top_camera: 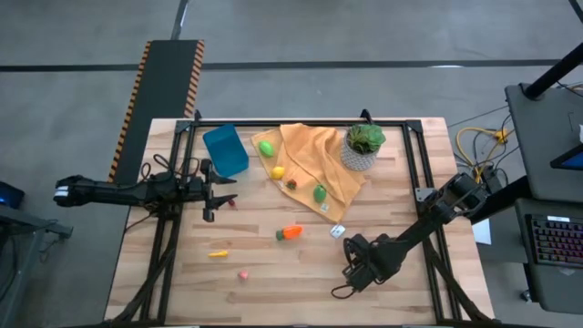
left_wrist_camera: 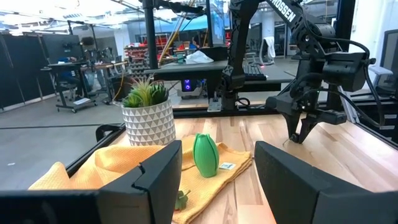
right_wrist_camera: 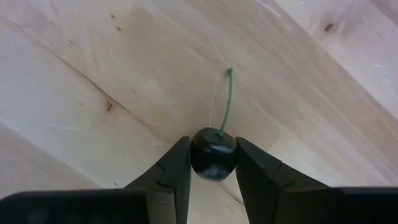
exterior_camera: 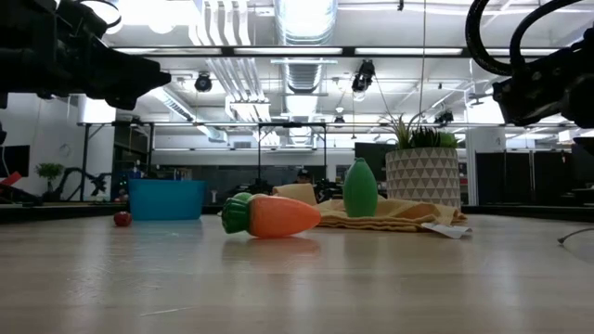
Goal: Pick and placing Produce into tupperware
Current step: Put the black cherry into the blue bin
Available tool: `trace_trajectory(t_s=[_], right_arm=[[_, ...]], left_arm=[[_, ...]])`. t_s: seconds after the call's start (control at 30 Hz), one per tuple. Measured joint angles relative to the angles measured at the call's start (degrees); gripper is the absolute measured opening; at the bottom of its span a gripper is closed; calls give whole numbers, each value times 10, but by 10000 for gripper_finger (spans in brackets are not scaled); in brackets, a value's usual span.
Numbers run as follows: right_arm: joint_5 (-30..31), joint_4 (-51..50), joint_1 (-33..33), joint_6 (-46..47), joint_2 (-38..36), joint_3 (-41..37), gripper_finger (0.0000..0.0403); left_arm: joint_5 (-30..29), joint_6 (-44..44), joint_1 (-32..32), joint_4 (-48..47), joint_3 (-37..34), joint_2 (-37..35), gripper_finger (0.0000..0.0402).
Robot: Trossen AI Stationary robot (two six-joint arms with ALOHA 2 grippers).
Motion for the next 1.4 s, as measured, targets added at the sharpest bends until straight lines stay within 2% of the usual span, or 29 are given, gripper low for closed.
trace_trajectory(t_s=[0.2,0.43,0.77,1.17,1.4], right_arm=[[3,1,-1,-15,0,6,94],[83,-1,-4,-43,-3,27,92],[275,-3,-5,-74,-36,43,92],[537,15,-5,-198,-119,43,91],[621,23,-5,-262,-137,42,91]], left_arm=[[0,0,0,0,0,0,190],[0,0,0,0,0,-1,190],[0,0,0,0,0,-1,190],[0,0,0,0,0,-1,190],[0,-1,0,0,0,-1,190]])
